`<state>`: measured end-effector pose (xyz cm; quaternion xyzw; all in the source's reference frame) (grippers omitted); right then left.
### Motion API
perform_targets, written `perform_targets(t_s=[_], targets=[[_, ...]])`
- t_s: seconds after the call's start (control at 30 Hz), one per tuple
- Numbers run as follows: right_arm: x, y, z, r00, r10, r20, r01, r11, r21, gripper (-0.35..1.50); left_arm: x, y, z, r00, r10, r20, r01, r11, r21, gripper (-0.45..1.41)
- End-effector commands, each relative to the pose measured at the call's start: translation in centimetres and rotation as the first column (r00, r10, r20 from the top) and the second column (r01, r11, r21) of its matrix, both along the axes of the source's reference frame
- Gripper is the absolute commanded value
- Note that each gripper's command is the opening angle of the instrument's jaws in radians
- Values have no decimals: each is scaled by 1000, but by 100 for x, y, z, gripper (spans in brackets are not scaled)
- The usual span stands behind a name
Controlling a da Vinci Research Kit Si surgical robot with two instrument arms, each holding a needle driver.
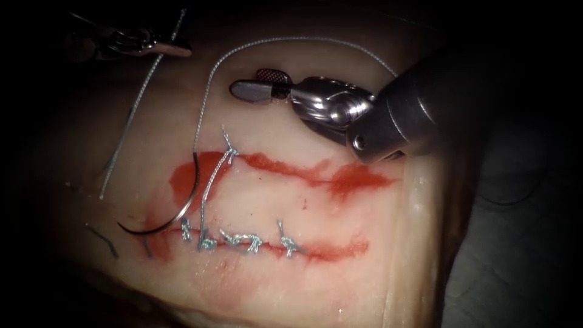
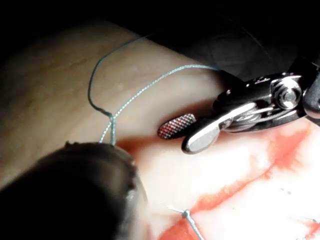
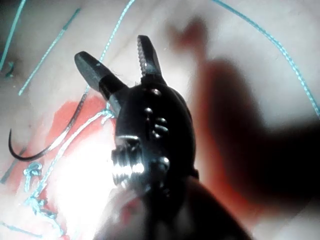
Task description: Wound Closure
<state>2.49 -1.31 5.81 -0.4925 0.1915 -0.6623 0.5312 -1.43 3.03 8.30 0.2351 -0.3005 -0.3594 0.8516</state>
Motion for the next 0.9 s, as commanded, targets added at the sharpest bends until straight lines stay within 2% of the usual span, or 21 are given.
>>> perform_targets(t_s=[0.03,0.07,0.1,0.13,0.17,0.23,0.43,0.47,0.5,0.67,0.73,0.8,0.9], targets=[[10,2,-1,1000,4,-6,-4,1000,3,145,-4,4,11,1000,15,2,-15,1000,1,-45],[11,1,-2,1000,2,-5,-2,1000,0,145,-4,4,15,1000,20,2,-20,1000,0,-45],[12,1,-3,1000,2,-5,-2,1000,0,145,-4,4,17,1000,24,4,-24,1000,-1,-16],[12,0,-4,1000,2,-5,-2,1000,0,145,-4,4,19,1000,27,6,-27,1000,-3,29],[13,-1,-4,1000,2,-5,-2,1000,0,145,-4,4,19,999,31,5,-31,1000,-2,47],[14,-2,-4,1000,1,-5,-1,1000,-1,145,-3,3,17,998,56,-8,-56,998,16,69],[13,-3,-5,1000,0,-6,0,1000,-1,146,-1,-8,1,990,132,-46,-128,989,79,76],[12,-3,-5,1000,0,-6,0,1000,-1,146,0,-8,-3,989,146,-40,-143,987,72,86],[12,-3,-5,1000,0,-6,0,1000,-1,146,1,-7,-6,987,160,-33,-158,985,64,88],[11,-3,-5,1000,-2,-7,2,1000,-1,146,12,-1,-31,974,227,8,-227,972,61,88],[10,-4,-5,1000,-3,-7,3,1000,-1,146,18,1,-43,973,231,-3,-230,971,64,88],[10,-4,-5,1000,-3,-7,3,1000,-1,148,21,2,-59,972,236,0,-235,969,80,84],[9,-4,-5,1000,-4,-8,4,1000,-1,148,20,-2,-84,973,232,9,-232,967,105,61]])
